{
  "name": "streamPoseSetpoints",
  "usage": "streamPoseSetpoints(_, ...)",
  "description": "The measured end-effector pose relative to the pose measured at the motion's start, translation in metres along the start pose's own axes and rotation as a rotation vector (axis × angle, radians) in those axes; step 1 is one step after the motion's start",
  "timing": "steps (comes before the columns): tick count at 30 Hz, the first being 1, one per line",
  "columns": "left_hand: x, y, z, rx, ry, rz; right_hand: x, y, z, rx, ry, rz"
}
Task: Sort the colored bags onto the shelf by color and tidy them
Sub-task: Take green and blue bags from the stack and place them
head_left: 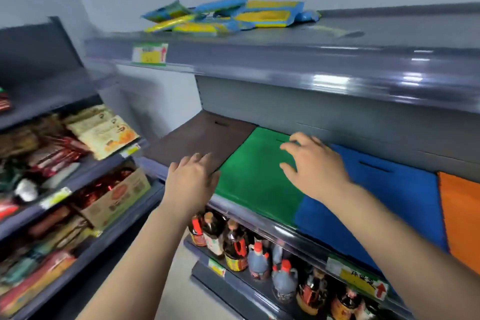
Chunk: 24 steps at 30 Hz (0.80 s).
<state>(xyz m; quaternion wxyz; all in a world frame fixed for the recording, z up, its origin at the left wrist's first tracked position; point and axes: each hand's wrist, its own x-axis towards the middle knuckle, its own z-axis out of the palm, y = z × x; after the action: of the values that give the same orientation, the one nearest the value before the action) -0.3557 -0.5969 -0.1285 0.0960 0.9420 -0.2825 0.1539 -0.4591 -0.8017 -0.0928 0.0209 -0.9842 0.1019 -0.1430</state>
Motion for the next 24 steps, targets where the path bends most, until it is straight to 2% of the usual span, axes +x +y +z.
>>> streamPoseSetpoints(11,-0.062,-0.203,-0.098,0.341,0.095,-0.422,0.112,-0.234,0.006,0.113,0.040,-0.609)
streamPoseSetpoints(19,-0.095,-0.327,-0.149,0.476,0.122,-0.643,0.164,-0.393,0.017,0.194,0.140,-0.833)
streamPoseSetpoints(24,-0.104,-0.384,-0.164,0.481,0.160,-0.729,0.198,-0.464,0.025,0.253,0.137,-0.907)
